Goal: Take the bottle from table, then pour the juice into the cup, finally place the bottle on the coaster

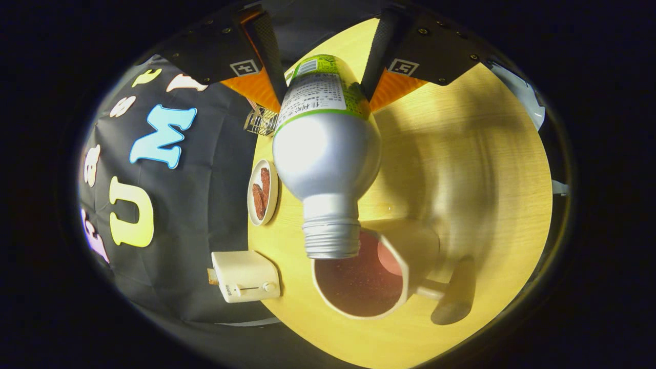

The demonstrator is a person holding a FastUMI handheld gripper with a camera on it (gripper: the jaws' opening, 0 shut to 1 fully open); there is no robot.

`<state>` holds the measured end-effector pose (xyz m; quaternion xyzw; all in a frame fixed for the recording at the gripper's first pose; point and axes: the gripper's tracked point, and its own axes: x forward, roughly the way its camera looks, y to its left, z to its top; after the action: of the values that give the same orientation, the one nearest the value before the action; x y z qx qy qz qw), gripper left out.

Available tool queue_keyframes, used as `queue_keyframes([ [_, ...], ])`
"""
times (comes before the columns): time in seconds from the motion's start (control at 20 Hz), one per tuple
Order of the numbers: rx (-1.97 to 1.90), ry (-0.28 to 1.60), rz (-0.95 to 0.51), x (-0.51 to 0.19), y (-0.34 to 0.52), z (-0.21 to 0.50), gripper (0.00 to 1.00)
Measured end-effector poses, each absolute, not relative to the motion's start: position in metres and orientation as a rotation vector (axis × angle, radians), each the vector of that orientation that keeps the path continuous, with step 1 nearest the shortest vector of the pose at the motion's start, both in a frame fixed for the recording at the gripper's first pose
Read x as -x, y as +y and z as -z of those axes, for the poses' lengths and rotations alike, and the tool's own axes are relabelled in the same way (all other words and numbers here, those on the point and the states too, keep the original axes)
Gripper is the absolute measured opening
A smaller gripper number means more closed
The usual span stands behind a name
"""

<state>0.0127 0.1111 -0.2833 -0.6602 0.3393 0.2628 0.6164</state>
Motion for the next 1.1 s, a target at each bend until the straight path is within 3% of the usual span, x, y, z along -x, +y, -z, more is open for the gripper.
queue_keyframes([
  [1.1,1.794,0.750,-0.585,-0.030,0.113,0.264,0.76],
])
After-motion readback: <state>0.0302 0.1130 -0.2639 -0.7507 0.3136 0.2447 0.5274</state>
